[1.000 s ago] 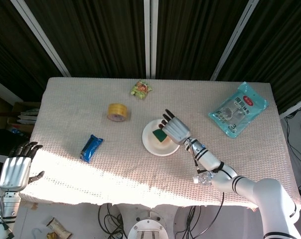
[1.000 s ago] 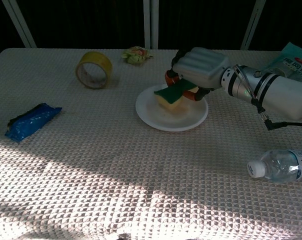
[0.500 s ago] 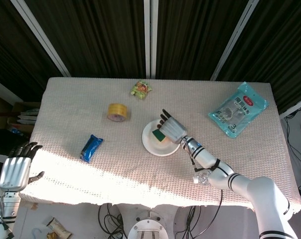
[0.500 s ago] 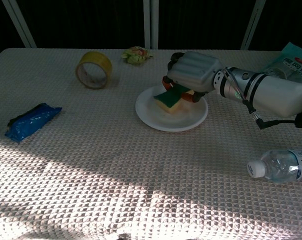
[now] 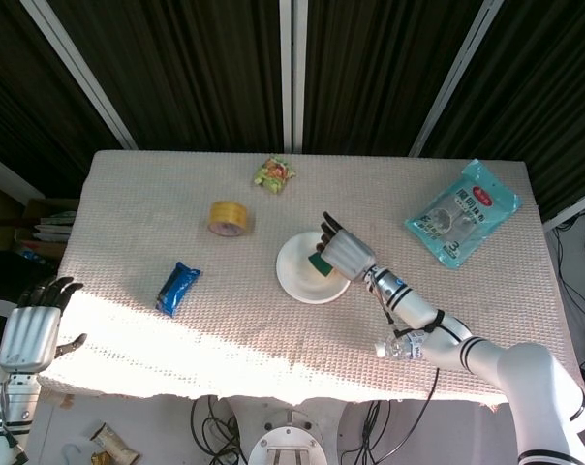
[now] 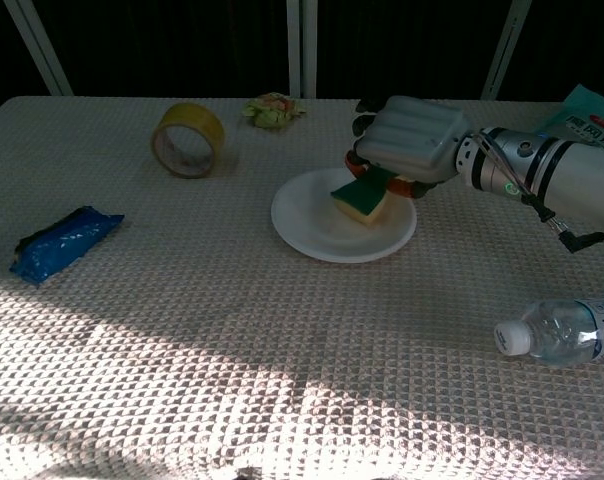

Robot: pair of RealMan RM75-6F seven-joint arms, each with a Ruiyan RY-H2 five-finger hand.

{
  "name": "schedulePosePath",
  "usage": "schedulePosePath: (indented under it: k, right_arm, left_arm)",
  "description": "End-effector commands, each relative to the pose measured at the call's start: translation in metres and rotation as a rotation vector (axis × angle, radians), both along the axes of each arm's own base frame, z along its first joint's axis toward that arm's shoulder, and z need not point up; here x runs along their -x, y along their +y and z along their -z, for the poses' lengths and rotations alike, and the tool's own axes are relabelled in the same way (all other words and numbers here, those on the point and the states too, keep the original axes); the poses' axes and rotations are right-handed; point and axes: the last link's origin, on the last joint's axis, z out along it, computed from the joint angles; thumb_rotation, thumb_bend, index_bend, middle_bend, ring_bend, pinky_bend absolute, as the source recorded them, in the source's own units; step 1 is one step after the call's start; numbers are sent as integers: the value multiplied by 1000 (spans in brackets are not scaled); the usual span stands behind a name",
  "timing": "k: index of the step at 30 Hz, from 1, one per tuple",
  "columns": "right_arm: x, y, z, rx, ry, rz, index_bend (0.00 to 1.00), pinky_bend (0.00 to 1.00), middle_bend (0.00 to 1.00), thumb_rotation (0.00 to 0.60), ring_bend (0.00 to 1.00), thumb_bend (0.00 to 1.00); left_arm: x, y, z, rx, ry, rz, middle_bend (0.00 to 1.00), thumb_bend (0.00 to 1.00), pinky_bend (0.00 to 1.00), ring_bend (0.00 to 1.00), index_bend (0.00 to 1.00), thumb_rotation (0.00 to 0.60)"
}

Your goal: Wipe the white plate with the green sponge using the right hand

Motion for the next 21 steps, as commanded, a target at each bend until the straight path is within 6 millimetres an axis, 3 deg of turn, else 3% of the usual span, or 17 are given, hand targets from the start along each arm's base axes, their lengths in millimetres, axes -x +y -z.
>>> schedulePosePath:
  k: [1, 13, 21]
  right_arm:
    - [2, 2, 9, 1, 54, -27, 635, 83, 413, 600, 197, 402]
    - [-9, -1, -11, 42, 19, -98, 643, 71, 429, 600, 202, 402]
    - [2, 3, 9, 33, 182, -122, 660, 45, 436, 600, 202, 406]
  left_arm:
    - [1, -1, 0, -3, -2, -6, 198, 91, 203, 151, 248, 600]
    - [1, 0, 0, -4, -1, 3, 198, 91, 203, 151, 248, 600]
    - [2, -2, 0, -4, -6, -4, 198, 91, 203, 151, 248, 600]
